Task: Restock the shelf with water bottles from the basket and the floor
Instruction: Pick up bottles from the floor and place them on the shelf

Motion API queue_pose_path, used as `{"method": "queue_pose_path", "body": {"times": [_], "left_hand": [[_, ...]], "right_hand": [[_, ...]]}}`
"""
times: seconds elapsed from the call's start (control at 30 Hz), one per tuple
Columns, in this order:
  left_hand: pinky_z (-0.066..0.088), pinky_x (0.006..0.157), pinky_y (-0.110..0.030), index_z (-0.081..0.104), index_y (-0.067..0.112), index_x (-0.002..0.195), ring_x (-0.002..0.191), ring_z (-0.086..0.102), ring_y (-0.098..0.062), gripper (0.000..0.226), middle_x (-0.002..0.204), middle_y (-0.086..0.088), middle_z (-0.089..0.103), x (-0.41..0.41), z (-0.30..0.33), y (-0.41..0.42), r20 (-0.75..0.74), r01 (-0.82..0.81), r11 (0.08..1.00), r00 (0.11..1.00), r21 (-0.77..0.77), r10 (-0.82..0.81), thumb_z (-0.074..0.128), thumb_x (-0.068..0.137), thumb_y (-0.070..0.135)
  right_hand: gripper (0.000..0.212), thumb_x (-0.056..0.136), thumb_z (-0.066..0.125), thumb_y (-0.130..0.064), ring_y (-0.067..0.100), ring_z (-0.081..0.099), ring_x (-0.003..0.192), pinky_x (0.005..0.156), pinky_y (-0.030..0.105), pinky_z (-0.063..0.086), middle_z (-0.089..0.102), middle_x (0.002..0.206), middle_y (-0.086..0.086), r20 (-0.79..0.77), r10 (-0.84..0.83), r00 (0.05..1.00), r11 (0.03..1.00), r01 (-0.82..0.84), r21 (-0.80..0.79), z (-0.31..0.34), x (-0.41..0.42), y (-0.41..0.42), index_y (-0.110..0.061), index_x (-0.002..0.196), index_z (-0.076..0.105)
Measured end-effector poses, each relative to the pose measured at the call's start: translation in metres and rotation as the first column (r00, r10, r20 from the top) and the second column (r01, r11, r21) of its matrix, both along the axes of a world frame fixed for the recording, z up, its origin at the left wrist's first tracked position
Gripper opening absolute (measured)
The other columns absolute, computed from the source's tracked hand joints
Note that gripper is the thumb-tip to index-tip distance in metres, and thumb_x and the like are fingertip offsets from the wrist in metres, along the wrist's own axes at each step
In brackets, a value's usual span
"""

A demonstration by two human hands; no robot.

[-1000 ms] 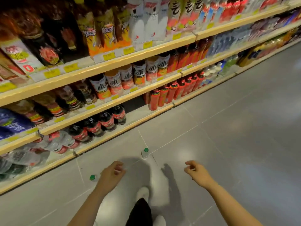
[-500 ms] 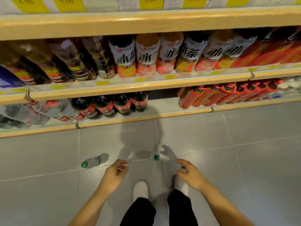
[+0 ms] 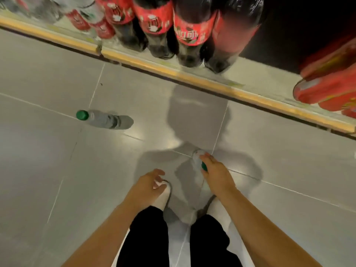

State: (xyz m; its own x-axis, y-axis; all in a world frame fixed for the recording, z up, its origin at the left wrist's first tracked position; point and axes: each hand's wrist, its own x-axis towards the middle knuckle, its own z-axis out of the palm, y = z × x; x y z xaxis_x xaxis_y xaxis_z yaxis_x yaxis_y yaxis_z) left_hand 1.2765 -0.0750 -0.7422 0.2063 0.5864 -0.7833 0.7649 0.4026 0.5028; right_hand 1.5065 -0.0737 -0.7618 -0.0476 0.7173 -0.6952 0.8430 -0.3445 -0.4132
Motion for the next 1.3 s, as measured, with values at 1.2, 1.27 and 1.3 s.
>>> {"method": "queue_pose_path", "body": {"times": [1.2,1.27,1.3], "left_hand": [[0.036,0.055,-0.009,0.047,0.023,0.099,0.071,0.055,-0.009,0.054,0.078,0.015,0.057,-0.245,0.15,0.045,0.049,-0.577,0.773,0.808,0.261,0.587,0.082,0.058,0.025],[0.038,0.057,-0.013,0.046,0.024,0.101,0.074,0.056,-0.011,0.056,0.081,0.01,0.058,-0.266,0.131,0.054,0.042,-0.605,0.747,0.784,0.275,0.62,0.082,0.058,0.026],[0.038,0.057,-0.014,0.046,0.023,0.102,0.073,0.056,-0.011,0.055,0.081,0.009,0.058,-0.274,0.119,0.057,0.035,-0.615,0.736,0.773,0.283,0.633,0.083,0.061,0.024]], "right_hand": [[0.061,0.086,0.063,-0.032,0.012,0.047,0.108,0.09,0.023,0.037,0.045,0.137,0.0,-0.291,-0.058,0.955,0.981,0.001,-0.192,0.203,-0.217,0.148,-0.025,0.139,0.035],[0.066,0.083,0.067,-0.03,0.012,0.046,0.11,0.093,0.027,0.04,0.046,0.138,0.001,-0.264,-0.042,0.964,0.987,-0.001,-0.16,0.176,-0.234,0.155,-0.022,0.14,0.035],[0.069,0.081,0.069,-0.032,0.014,0.047,0.115,0.097,0.03,0.041,0.046,0.139,0.001,-0.235,-0.024,0.972,0.989,-0.01,-0.145,0.158,-0.241,0.158,-0.023,0.14,0.035]]}}
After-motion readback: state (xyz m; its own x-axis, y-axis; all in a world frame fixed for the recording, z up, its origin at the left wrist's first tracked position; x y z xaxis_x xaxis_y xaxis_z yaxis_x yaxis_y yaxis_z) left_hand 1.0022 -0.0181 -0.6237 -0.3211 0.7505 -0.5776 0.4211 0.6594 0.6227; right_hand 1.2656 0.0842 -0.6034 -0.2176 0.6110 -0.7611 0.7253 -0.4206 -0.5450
